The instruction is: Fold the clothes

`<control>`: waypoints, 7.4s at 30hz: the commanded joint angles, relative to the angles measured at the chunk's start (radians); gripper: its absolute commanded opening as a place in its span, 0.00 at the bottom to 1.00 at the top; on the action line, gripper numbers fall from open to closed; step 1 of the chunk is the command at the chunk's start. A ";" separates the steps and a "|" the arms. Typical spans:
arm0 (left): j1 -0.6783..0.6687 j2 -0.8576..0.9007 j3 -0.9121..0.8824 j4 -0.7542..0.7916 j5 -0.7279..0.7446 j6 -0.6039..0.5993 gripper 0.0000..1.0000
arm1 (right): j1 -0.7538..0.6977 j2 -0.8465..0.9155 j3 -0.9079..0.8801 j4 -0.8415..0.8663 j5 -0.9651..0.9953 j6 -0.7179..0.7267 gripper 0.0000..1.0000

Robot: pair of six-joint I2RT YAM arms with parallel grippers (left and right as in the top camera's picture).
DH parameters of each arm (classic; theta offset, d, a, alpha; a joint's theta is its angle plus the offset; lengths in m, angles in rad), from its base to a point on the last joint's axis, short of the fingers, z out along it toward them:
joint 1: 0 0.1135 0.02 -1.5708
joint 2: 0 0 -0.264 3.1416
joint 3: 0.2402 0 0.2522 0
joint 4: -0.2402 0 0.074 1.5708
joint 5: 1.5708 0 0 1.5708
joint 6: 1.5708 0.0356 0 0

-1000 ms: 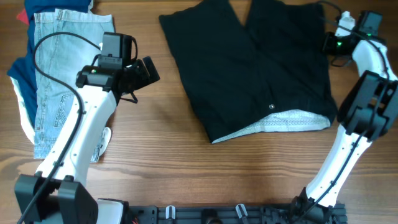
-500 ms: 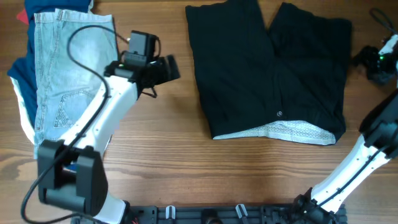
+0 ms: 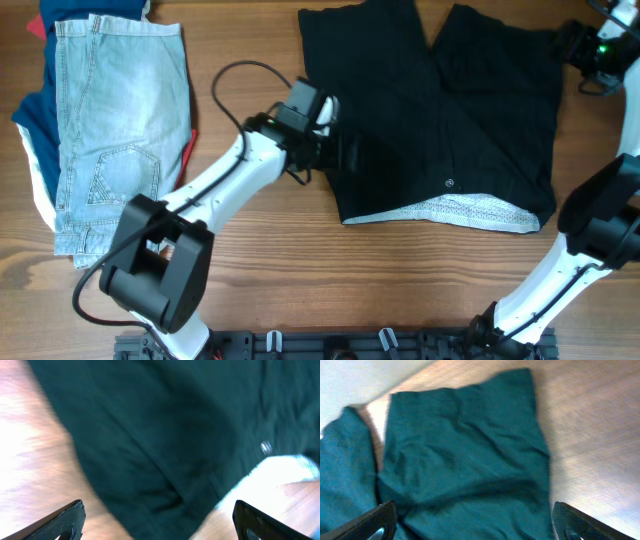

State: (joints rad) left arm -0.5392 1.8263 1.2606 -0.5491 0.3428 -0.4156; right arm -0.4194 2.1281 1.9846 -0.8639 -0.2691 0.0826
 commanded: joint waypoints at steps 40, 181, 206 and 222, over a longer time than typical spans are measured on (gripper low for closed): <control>0.151 0.148 0.002 -0.120 -0.108 -0.085 0.04 | 0.041 0.010 0.003 0.000 -0.016 -0.031 1.00; 0.188 -0.006 0.082 -0.062 -0.225 0.086 1.00 | 0.435 0.418 0.005 0.624 0.061 0.031 0.77; 0.188 -0.006 0.082 -0.061 -0.225 0.087 1.00 | 0.448 0.446 0.005 0.537 -0.066 0.191 0.09; 0.169 0.020 0.082 -0.029 -0.219 0.067 1.00 | 0.081 0.411 0.005 0.290 0.042 0.288 0.04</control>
State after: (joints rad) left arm -0.3511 1.8317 1.3312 -0.5949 0.1272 -0.3241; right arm -0.2474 2.5149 2.0094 -0.5083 -0.3317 0.3378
